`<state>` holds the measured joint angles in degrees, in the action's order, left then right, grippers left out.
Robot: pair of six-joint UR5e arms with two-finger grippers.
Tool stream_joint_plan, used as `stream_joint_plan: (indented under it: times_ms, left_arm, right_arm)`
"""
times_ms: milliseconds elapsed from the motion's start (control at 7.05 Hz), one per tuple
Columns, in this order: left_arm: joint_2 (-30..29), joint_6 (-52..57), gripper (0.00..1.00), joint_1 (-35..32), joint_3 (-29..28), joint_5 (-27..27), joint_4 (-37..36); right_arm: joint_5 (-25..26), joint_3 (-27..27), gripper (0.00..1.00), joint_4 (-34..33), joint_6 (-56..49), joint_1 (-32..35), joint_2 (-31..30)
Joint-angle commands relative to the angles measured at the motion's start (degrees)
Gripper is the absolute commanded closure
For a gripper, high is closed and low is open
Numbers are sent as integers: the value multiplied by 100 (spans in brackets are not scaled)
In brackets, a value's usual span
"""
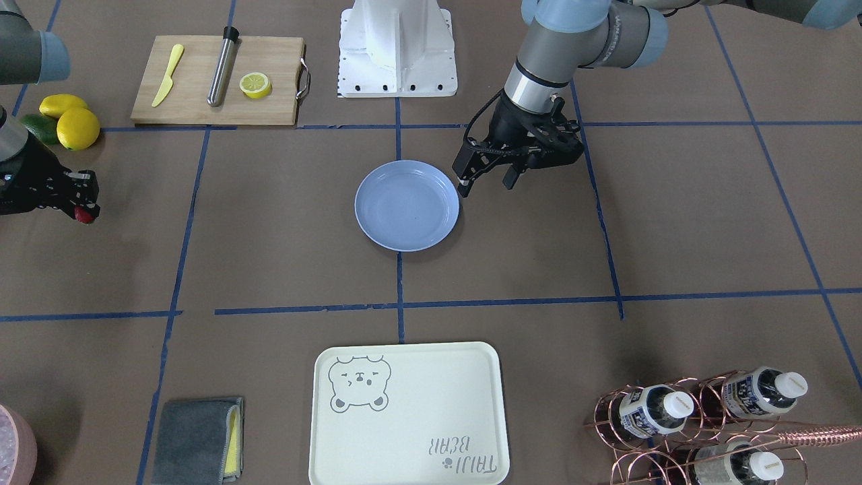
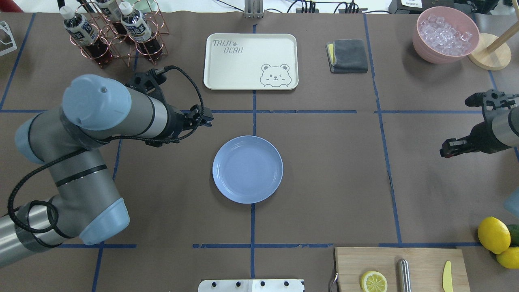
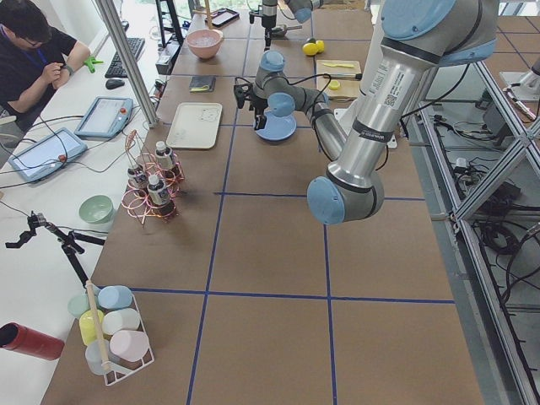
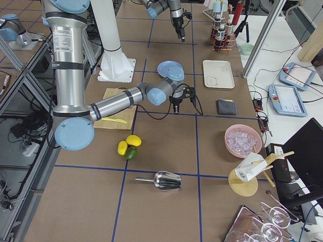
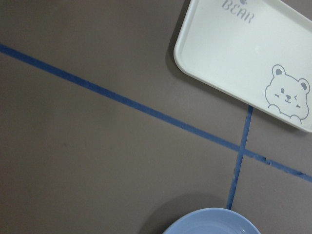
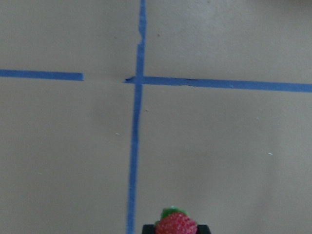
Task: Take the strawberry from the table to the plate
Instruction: 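Carry the strawberry with the right gripper over the blue plate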
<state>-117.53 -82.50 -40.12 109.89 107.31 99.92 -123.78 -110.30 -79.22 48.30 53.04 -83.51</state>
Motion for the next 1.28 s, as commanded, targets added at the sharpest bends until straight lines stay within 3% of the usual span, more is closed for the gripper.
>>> stream_joint_plan:
  times_ms: [0,284,567,851,1135]
  left_arm:
    - [132,1379,0,-303,50,71,-324]
    - [466,2400,0,-801,41,184,-324]
    - [730,3122,0,-1225,6,344,-316]
    - [749,3169,0,-1305,-73,344,-280]
    - [740,3170,0,-1358,-126,352,-272]
  right_arm:
    - [73,208,100,-743,1096,-572,1402]
    - [755,717,100,-735,1900,-1337,2300]
    - [1195,1577,100,-717,2463,-1795,3240]
    - [1295,2220,100,-717,2718,-2086,3709]
    - [1506,2407,100,-717,2938,-2324,3894]
